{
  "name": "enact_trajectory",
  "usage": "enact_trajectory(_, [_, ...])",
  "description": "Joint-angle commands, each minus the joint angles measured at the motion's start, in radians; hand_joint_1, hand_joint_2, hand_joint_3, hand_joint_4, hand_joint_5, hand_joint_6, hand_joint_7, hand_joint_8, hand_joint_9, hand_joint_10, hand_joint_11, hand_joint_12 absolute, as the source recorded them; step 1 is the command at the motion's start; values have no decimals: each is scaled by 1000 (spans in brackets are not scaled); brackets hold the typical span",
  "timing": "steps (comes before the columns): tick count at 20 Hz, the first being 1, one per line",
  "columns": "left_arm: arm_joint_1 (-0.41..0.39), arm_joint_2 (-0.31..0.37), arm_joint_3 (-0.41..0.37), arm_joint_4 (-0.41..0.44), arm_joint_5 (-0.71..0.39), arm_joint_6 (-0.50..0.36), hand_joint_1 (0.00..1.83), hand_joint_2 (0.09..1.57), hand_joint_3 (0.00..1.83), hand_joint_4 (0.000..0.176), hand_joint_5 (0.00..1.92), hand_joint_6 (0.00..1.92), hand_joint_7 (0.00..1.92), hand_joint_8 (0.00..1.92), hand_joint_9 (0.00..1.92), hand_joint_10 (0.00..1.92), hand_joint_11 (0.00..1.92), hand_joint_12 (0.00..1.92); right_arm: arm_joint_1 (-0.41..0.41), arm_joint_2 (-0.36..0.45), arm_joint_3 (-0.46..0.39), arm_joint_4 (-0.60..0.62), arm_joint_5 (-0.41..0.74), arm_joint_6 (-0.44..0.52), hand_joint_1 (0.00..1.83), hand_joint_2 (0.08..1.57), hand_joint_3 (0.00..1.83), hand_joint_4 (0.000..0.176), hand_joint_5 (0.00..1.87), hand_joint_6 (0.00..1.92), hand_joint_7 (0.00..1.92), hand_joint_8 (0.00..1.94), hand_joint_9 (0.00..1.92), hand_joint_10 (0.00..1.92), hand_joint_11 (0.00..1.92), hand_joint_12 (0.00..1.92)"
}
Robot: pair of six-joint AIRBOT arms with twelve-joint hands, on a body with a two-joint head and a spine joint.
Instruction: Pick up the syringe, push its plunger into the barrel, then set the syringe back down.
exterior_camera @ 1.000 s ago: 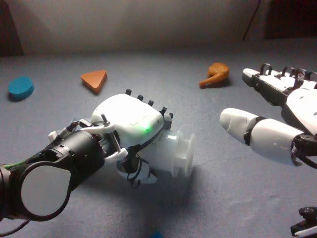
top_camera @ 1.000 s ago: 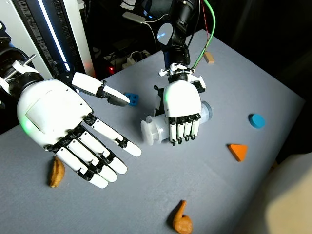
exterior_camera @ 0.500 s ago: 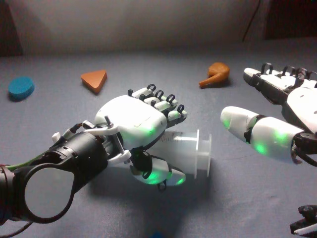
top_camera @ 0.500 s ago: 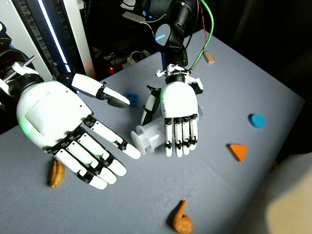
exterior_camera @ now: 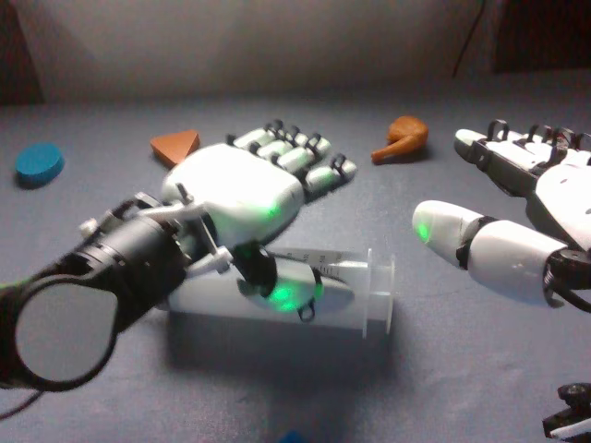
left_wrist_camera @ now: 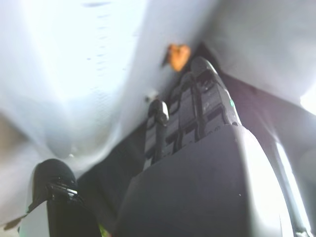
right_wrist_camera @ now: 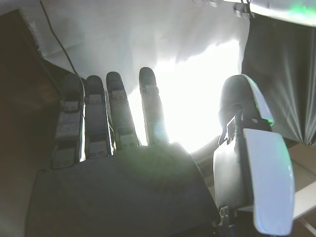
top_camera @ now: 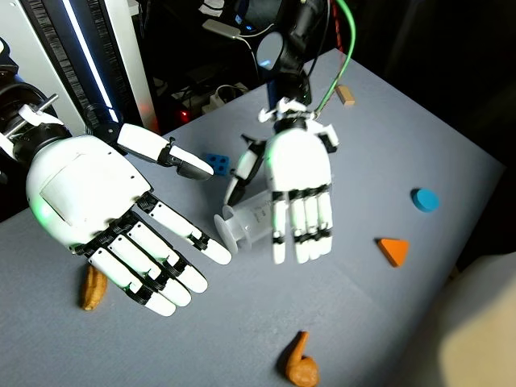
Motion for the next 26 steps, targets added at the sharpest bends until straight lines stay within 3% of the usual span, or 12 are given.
enact_trajectory(1, [-18, 8, -6, -1, 91, 20, 266, 968, 0, 96, 96, 0, 6, 0, 47, 0, 0, 339, 0, 0, 2, -89, -67, 3, 0, 1138, 1, 128, 158, 0, 107, 4, 65, 2, 0, 261])
enact_trajectory(5, [-55, 55, -74, -293, 268, 220, 281, 960, 0, 94, 107, 5, 14, 5, 43, 0, 0, 342, 1, 0, 2, -89, -67, 5, 0, 1138, 0, 126, 145, 3, 84, 0, 56, 0, 0, 249])
enact_trajectory(8, [-96, 95, -153, -477, 410, 399, 383, 988, 3, 95, 182, 3, 213, 12, 359, 23, 82, 823, 9, 0, 2, -89, -64, 28, 0, 1146, 0, 111, 232, 3, 192, 2, 152, 6, 0, 626])
enact_trajectory(10, [-124, 124, -199, -545, 460, 459, 561, 1121, 9, 33, 495, 13, 619, 64, 704, 272, 406, 1163, 13, 0, 2, -90, -64, 41, 0, 1163, 2, 59, 564, 63, 556, 57, 490, 78, 138, 1135])
enact_trajectory(12, [-145, 145, -230, -576, 485, 472, 669, 1177, 4, 0, 810, 37, 749, 516, 695, 941, 575, 1347, 18, 0, 2, -90, -64, 51, 104, 1204, 2, 7, 588, 928, 663, 934, 674, 987, 526, 1509])
enact_trajectory(13, [-159, 152, -247, -598, 501, 497, 861, 1234, 0, 85, 746, 1110, 723, 1121, 711, 1332, 680, 1423, 20, 0, 2, -90, -63, 60, 189, 1233, 4, 0, 538, 1473, 716, 1457, 797, 1521, 772, 1785])
enact_trajectory(14, [-180, 161, -270, -627, 534, 519, 726, 1215, 0, 0, 658, 1412, 724, 1558, 749, 1611, 713, 1600, 24, 0, 2, -90, -62, 66, 340, 1253, 5, 0, 580, 1831, 786, 1844, 950, 1841, 1057, 1894])
enact_trajectory(17, [-213, 177, -312, -653, 577, 531, 643, 1223, 0, 0, 887, 1899, 984, 1916, 1019, 1916, 947, 1916, 25, -1, 2, -90, -61, 68, 526, 1242, 0, 0, 796, 1920, 1089, 1940, 1278, 1920, 1504, 1921])
enact_trajectory(20, [-251, 193, -351, -688, 598, 571, 596, 1293, 9, 0, 1234, 1921, 1343, 1921, 1344, 1921, 1347, 1921, 24, -13, 2, -90, -71, 79, 472, 1316, 6, 0, 1159, 1921, 1426, 1941, 1606, 1921, 1839, 1921])
enact_trajectory(21, [-262, 199, -365, -698, 605, 588, 593, 1322, 13, 0, 1254, 1921, 1378, 1921, 1408, 1921, 1442, 1921, 23, -18, 2, -91, -80, 81, 474, 1380, 0, 25, 1217, 1921, 1469, 1941, 1633, 1921, 1862, 1921])
enact_trajectory(22, [-267, 205, -378, -704, 609, 590, 610, 1335, 10, 0, 1263, 1921, 1389, 1921, 1432, 1921, 1489, 1921, 24, -19, 1, -93, -80, 88, 485, 1413, 0, 146, 1234, 1921, 1471, 1941, 1630, 1921, 1859, 1921])
enact_trajectory(26, [-276, 227, -430, -718, 633, 590, 690, 1344, 1, 0, 1264, 1921, 1401, 1921, 1456, 1921, 1516, 1921, 25, -15, 2, -94, -67, 87, 509, 1444, 4, 176, 1235, 1921, 1463, 1941, 1633, 1921, 1842, 1921])
